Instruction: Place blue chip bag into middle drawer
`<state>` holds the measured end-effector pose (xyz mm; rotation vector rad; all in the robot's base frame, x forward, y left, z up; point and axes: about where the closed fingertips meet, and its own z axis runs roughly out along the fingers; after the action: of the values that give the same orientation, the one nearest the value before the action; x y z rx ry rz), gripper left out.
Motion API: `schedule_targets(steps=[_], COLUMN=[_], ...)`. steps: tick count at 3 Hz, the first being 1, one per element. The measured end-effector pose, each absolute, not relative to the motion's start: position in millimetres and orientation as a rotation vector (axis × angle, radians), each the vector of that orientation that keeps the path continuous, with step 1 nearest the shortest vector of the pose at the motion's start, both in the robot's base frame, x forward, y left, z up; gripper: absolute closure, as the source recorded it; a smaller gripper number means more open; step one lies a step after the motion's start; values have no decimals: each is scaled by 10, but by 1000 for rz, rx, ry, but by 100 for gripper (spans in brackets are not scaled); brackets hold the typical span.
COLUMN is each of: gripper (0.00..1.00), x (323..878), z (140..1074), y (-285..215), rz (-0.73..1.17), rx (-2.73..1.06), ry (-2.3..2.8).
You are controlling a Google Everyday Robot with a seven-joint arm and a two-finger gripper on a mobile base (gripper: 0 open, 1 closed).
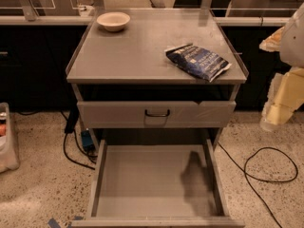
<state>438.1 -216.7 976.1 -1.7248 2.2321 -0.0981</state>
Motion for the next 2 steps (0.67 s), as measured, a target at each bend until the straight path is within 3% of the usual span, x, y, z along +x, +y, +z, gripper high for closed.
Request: schedule_targets(steps=[2], gripper=[0], x=[4454], z=[9660], y=[-2167], rz=[-101], rx=[-1712], ry=[2237])
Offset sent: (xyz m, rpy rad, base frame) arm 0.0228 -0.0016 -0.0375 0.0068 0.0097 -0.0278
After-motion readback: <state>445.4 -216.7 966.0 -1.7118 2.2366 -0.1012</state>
